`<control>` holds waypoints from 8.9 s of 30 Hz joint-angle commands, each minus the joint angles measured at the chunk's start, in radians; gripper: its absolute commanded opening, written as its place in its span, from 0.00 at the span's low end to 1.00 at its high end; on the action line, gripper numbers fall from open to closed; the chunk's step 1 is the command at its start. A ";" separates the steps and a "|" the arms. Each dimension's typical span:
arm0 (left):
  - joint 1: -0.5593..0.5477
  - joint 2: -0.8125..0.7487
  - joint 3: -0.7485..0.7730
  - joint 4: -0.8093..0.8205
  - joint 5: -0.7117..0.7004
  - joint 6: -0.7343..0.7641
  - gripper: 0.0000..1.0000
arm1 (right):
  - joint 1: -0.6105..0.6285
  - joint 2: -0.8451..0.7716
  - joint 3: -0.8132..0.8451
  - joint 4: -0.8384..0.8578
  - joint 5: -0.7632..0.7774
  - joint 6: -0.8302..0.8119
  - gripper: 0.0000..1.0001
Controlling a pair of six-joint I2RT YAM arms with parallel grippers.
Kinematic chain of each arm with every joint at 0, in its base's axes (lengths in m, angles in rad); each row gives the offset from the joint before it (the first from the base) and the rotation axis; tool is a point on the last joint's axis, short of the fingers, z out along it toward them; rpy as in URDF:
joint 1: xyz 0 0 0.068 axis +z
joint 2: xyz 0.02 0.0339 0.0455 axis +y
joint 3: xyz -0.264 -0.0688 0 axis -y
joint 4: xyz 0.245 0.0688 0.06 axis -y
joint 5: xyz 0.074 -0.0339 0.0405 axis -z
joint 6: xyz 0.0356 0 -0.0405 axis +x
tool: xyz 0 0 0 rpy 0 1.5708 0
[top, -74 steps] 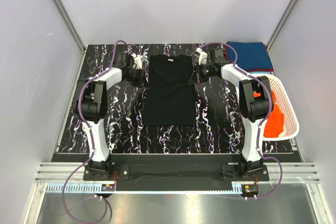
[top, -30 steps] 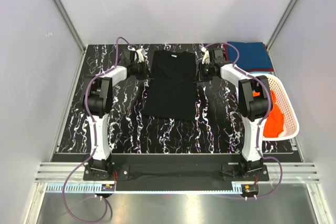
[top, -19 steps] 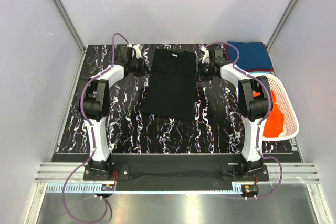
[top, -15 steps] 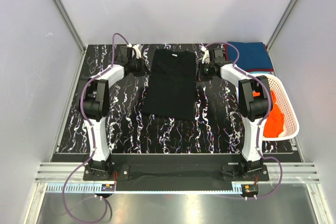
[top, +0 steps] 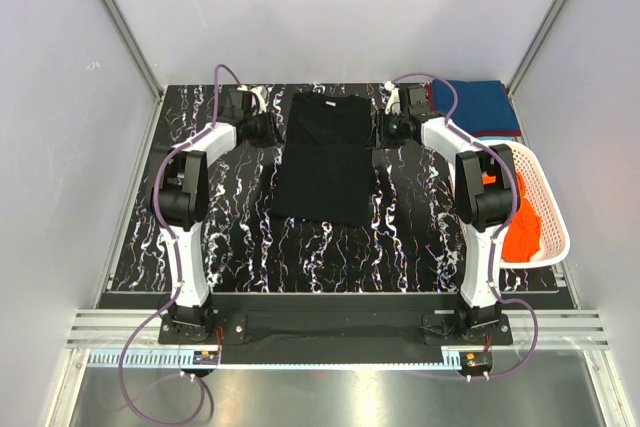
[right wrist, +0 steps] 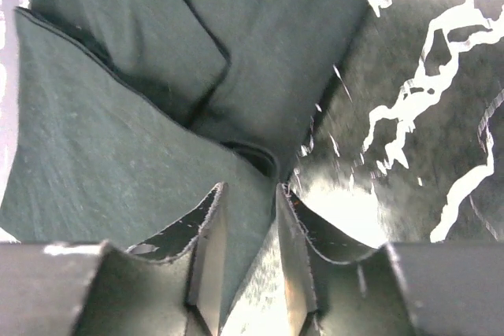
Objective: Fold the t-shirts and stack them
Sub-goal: Fold the tshirt
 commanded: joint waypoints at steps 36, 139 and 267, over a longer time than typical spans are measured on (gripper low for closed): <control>-0.156 -0.452 -0.564 -0.127 -0.136 -0.104 0.24 | 0.129 -0.412 -0.653 0.070 -0.122 0.341 0.43; -0.273 -0.849 -0.910 0.002 -0.174 -0.393 0.00 | 0.187 -0.823 -1.069 0.184 0.303 0.859 0.00; -0.447 -1.252 -0.692 -0.255 -0.188 -0.539 0.00 | -0.015 -1.380 -0.780 -0.189 -0.147 0.483 0.00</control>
